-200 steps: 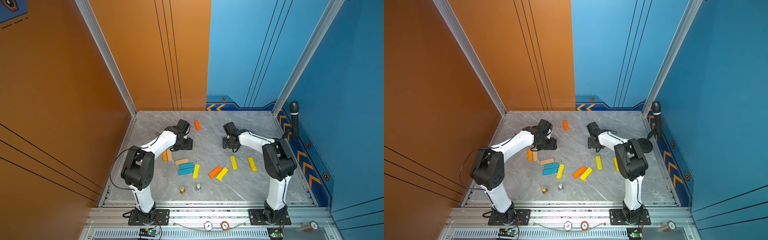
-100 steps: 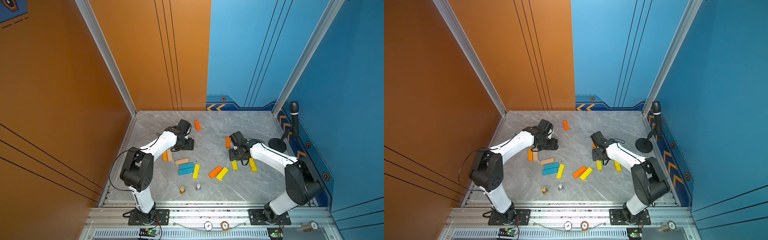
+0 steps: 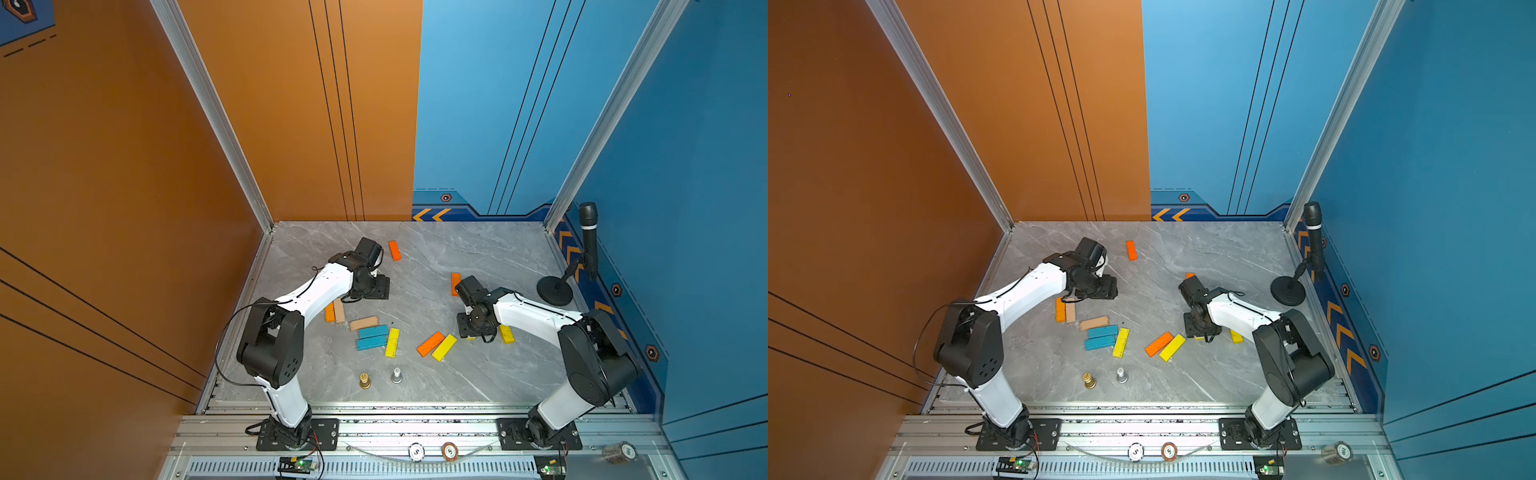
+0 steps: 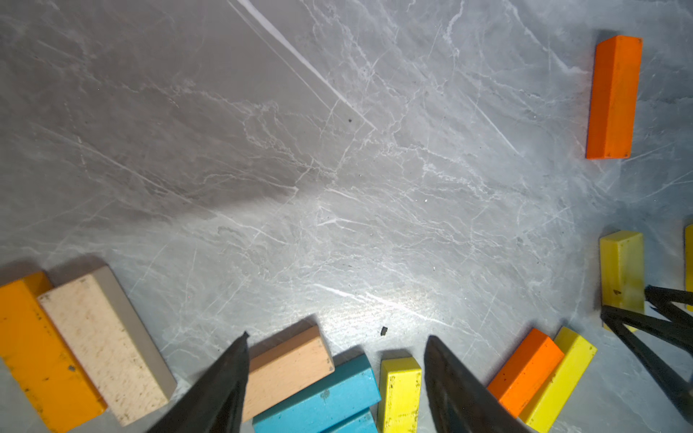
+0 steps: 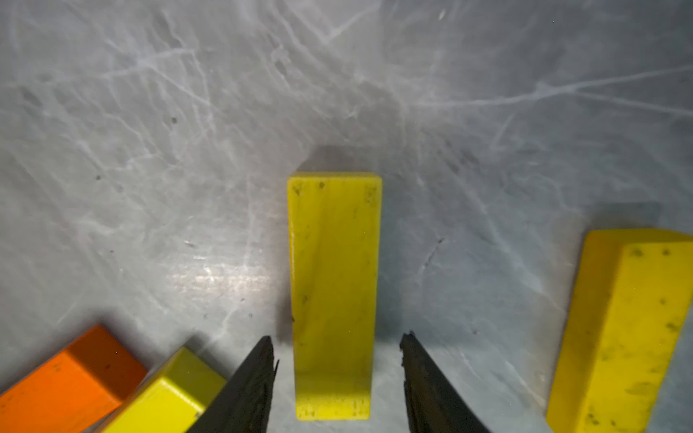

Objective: Assemble the number 6 with building blocks
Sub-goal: Pick up the building block from the center of the board.

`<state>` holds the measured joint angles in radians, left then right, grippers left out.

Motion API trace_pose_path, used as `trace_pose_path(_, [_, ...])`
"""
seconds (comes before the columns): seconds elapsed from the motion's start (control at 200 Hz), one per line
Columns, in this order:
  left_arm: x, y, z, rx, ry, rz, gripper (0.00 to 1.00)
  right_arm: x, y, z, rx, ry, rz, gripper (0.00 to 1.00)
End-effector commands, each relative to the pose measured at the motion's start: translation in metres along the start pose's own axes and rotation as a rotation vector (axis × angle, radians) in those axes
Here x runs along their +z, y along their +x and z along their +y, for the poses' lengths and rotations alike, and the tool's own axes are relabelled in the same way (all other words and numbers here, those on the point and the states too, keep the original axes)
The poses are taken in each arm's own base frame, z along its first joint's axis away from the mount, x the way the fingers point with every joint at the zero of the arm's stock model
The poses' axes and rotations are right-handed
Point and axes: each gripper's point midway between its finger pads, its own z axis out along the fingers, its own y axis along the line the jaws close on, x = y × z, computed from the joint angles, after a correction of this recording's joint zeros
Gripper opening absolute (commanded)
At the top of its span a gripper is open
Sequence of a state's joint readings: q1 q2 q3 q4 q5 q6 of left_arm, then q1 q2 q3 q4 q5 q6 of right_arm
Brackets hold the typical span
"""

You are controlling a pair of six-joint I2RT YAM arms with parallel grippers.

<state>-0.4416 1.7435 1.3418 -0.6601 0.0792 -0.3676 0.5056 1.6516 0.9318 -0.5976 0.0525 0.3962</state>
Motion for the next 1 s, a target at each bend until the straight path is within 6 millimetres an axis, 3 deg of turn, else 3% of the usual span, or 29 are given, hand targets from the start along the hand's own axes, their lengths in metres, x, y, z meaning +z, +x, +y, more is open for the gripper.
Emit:
trace_pose_path(0.0, [-0.007, 0.002, -0.002, 0.000, 0.003, -0.014, 0.74, 0.005, -0.005, 0.004, -0.006, 0.019, 0.005, 0.53])
trace_pose_path(0.19, [-0.011, 0.003, -0.005, 0.019, -0.003, -0.027, 0.74, 0.001, -0.017, 0.004, 0.025, 0.030, -0.006, 0.21])
trace_pose_path(0.35, [-0.015, 0.005, -0.009, 0.042, -0.012, -0.039, 0.74, -0.021, -0.046, -0.002, 0.160, -0.004, -0.088, 0.19])
trace_pose_path(0.611, [-0.007, 0.014, -0.022, 0.057, 0.008, -0.011, 0.74, -0.048, -0.102, -0.036, 0.589, -0.087, -0.201, 0.16])
trace_pose_path(0.746, [0.000, 0.020, -0.031, 0.042, 0.047, 0.027, 0.74, -0.047, -0.127, -0.053, 0.807, -0.117, -0.232, 0.16])
trace_pose_path(0.996, [0.002, 0.024, -0.038, 0.043, 0.071, 0.045, 0.74, -0.026, -0.165, -0.056, 1.127, -0.189, -0.259, 0.17])
